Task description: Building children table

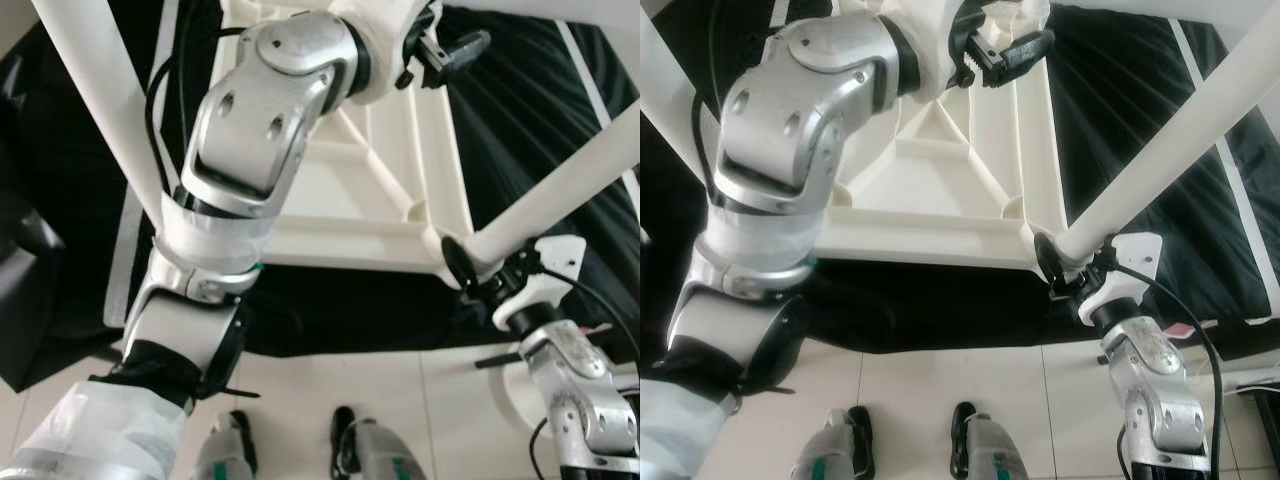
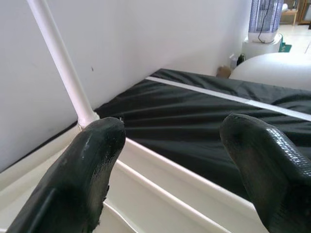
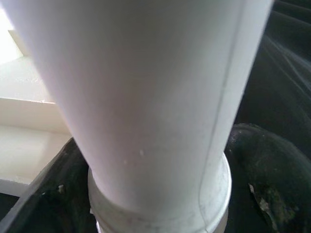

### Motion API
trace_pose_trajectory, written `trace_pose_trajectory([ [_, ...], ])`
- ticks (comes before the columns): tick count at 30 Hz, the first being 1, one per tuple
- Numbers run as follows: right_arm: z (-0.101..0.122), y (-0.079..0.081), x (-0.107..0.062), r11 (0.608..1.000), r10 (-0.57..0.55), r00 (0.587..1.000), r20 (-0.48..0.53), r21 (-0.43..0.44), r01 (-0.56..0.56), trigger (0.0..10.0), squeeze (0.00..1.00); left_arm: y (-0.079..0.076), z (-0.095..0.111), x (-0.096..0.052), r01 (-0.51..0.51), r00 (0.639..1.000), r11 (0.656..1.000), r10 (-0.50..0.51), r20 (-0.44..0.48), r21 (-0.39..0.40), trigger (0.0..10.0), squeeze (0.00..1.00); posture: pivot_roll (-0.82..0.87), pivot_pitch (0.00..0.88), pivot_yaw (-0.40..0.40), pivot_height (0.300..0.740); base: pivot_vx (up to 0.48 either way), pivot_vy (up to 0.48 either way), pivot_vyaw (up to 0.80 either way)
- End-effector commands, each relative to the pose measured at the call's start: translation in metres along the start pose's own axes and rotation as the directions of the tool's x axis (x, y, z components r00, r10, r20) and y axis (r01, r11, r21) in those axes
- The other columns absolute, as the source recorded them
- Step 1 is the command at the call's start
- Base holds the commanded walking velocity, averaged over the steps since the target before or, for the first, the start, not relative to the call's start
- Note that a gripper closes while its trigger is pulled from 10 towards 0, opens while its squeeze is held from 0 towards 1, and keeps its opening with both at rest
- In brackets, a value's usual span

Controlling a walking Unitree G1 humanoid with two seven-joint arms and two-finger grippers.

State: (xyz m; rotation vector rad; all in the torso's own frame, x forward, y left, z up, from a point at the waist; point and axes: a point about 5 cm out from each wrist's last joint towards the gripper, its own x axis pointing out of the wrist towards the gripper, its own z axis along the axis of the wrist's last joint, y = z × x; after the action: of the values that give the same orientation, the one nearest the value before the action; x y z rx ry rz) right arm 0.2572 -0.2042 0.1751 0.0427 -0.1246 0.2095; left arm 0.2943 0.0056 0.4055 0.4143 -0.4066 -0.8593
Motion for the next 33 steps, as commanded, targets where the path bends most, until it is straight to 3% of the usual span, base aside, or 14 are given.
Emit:
trace_pose_trajectory([
  [1,-0.012,-0.002,-0.008,1.0,0.015,0.997,-0.075,0.003,-0.015,10.0,0.0,-0.005,-0.009,-0.003,-0.063,0.998,0.998,0.063,0.0,0.009,10.0,0.0,-0.01,0.274,-0.087,0.74,0.0,0.0,0.0],
  [2,-0.012,-0.002,-0.008,1.0,0.015,0.997,-0.075,0.003,-0.015,10.0,0.0,-0.005,-0.009,-0.003,-0.063,0.998,0.998,0.063,0.0,0.009,10.0,0.0,-0.01,0.274,-0.087,0.74,0.0,0.0,0.0],
  [4,-0.007,-0.002,-0.01,0.998,0.054,0.996,-0.065,-0.016,-0.055,10.0,0.0,-0.015,-0.04,-0.012,-0.071,0.996,0.997,0.069,-0.053,-0.033,10.0,0.0,-0.02,0.264,-0.08,0.74,0.0,0.0,0.0],
  [7,-0.007,-0.002,-0.01,0.998,0.054,0.996,-0.065,-0.016,-0.055,10.0,0.0,-0.015,-0.04,-0.012,-0.071,0.996,0.997,0.069,-0.053,-0.033,10.0,0.0,-0.02,0.264,-0.08,0.74,0.0,0.0,0.0],
  [9,-0.001,-0.002,-0.011,0.995,0.094,0.994,-0.055,-0.039,-0.096,10.0,0.0,-0.024,-0.067,-0.023,-0.062,0.994,0.992,0.051,-0.099,-0.107,10.0,0.0,-0.03,0.24,-0.076,0.74,0.0,0.0,0.0],
  [12,0.002,-0.003,-0.011,0.992,0.115,0.992,-0.053,-0.05,-0.118,10.0,0.0,-0.028,-0.082,-0.025,-0.057,0.994,0.989,0.043,-0.105,-0.135,10.0,0.0,-0.03,0.236,-0.076,0.74,0.0,0.0,0.0],
  [14,0.008,-0.005,-0.012,0.985,0.154,0.987,-0.047,-0.077,-0.157,10.0,0.0,-0.041,-0.107,-0.029,-0.021,0.994,0.985,0.002,-0.108,-0.173,10.0,0.0,-0.03,0.22,-0.076,0.74,0.0,0.0,0.0],
  [17,0.008,-0.005,-0.012,0.985,0.154,0.987,-0.047,-0.077,-0.157,10.0,0.0,-0.041,-0.107,-0.029,-0.021,0.994,0.985,0.002,-0.108,-0.173,10.0,0.0,-0.03,0.22,-0.076,0.74,0.0,0.0,0.0],
  [19,0.01,-0.006,-0.012,0.981,0.168,0.985,-0.045,-0.089,-0.171,10.0,0.0,-0.049,-0.114,-0.032,0.008,0.994,0.983,-0.028,-0.108,-0.184,10.0,0.0,-0.03,0.211,-0.072,0.74,0.0,0.0,0.0],
  [21,0.014,-0.008,-0.012,0.977,0.181,0.983,-0.041,-0.111,-0.185,10.0,0.0,-0.057,-0.125,-0.038,0.013,0.991,0.976,-0.042,-0.128,-0.219,10.0,0.0,-0.04,0.199,-0.06,0.74,0.0,0.0,0.0],
  [23,0.018,-0.01,-0.011,0.961,0.231,0.972,-0.045,-0.147,-0.235,10.0,0.0,-0.071,-0.149,-0.055,0.023,0.981,0.969,-0.07,-0.182,-0.245,10.0,0.0,-0.05,0.179,-0.043,0.74,0.0,0.0,0.0],
  [26,0.021,-0.012,-0.008,0.947,0.263,0.963,-0.052,-0.176,-0.268,10.0,0.0,-0.08,-0.163,-0.067,0.03,0.972,0.962,-0.091,-0.217,-0.27,10.0,0.0,-0.05,0.174,-0.037,0.74,0.0,0.0,0.0],
  [33,0.025,-0.023,0.007,0.919,0.3,0.952,-0.061,-0.251,-0.305,10.0,0.0,-0.09,-0.181,-0.082,0.057,0.957,0.962,-0.129,-0.26,-0.269,10.0,0.0,-0.03,0.162,0.0,0.74,0.0,0.0,0.0],
])
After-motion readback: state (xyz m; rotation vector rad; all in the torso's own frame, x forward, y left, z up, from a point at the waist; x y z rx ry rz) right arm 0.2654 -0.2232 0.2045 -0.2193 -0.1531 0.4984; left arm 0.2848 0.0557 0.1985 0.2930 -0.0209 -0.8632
